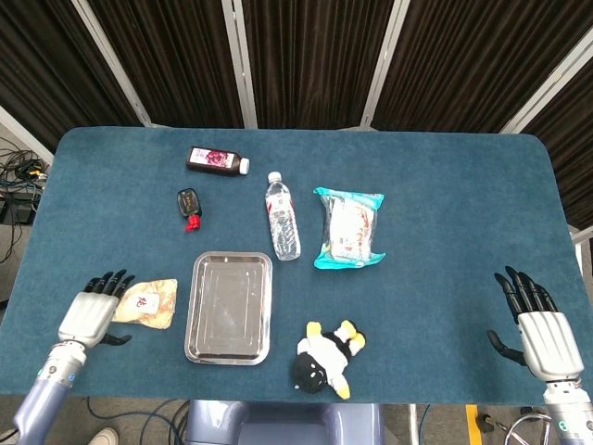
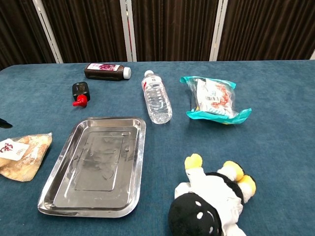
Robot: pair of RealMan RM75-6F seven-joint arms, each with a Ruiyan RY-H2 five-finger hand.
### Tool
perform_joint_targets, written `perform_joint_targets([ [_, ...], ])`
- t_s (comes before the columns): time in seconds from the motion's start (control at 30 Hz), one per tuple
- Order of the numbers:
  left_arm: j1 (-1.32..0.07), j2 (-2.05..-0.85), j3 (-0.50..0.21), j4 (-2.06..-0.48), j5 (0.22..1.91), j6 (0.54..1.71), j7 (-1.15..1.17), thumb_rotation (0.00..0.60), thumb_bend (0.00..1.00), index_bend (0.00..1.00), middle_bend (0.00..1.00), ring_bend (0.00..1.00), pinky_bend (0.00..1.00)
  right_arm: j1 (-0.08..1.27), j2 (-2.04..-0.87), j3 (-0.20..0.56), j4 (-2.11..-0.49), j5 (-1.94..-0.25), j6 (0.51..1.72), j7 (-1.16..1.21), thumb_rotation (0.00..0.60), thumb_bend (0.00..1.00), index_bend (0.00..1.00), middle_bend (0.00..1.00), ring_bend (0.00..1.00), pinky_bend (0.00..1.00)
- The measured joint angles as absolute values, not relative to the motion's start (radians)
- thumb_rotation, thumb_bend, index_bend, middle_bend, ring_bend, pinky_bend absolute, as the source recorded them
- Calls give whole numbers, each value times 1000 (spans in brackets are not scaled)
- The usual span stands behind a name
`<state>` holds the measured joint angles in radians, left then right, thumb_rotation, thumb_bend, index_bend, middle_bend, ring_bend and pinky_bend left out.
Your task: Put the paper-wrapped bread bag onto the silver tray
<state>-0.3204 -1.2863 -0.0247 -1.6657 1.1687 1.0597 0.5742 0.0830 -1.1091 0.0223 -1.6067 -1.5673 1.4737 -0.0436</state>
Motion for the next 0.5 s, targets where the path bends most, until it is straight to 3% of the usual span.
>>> perform_joint_targets([
  [0.1, -339, -1331, -28, -1644, 1148, 1051, 599, 600, 105, 203, 118, 97, 215, 83, -1108, 23, -1608, -1567, 1474, -41, 600, 303, 0, 0, 0, 137],
  [0.17, -345, -1362, -33, -1626, 1147, 1063, 607, 600, 228, 404, 348, 309, 438, 82, -1107, 23, -1608, -1566, 1474, -40, 600, 303, 0, 0, 0, 137],
  [0.27, -347, -1394, -34, -1604, 1166, 1104, 614, 600, 324, 599, 614, 549, 642, 81, -1105, 24, -1608, -1564, 1475, -35, 600, 302, 0, 0, 0, 137],
  [0.37, -344, -1397, -29, -1606, 1191, 1139, 617, 600, 342, 671, 690, 619, 698, 80, -1104, 25, -1607, -1562, 1477, -30, 600, 302, 0, 0, 0, 137],
  [0.5, -340, -1353, -24, -1655, 1206, 1160, 622, 600, 344, 675, 695, 623, 701, 78, -1103, 26, -1609, -1562, 1481, -27, 600, 303, 0, 0, 0, 137],
])
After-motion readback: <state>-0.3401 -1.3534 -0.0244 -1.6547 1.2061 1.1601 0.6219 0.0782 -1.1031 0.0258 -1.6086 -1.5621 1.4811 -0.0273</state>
